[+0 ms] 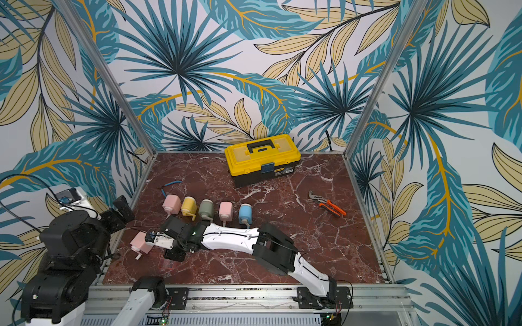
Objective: Put the tray back into the pencil sharpener
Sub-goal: Pick up the container from the center of the board.
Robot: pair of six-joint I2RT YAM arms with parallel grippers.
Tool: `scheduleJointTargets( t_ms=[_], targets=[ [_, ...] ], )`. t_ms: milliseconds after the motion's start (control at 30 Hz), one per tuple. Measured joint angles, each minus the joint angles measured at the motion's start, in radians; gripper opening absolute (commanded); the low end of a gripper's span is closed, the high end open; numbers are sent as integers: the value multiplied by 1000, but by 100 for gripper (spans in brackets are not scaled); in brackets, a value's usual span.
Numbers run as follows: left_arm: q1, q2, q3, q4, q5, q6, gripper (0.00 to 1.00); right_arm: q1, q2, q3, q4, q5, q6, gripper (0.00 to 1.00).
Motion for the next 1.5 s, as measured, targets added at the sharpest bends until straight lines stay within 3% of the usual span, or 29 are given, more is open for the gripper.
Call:
scheduleJointTargets(
  t_ms=[333,600,967,1500],
  targets=[
    [0,-67,-30,1,-5,-56,100,4,105,103,-71,17,-17,43],
    [0,-80,-30,2,-16,-61,100,7,158,158,-83,44,-29,36],
    [0,-80,-30,2,-18,-58,100,7,172,167,-96,69,-23,19],
    [0,-83,-47,5,-14,-56,100,7,165,169,-177,111,-61,3]
  ],
)
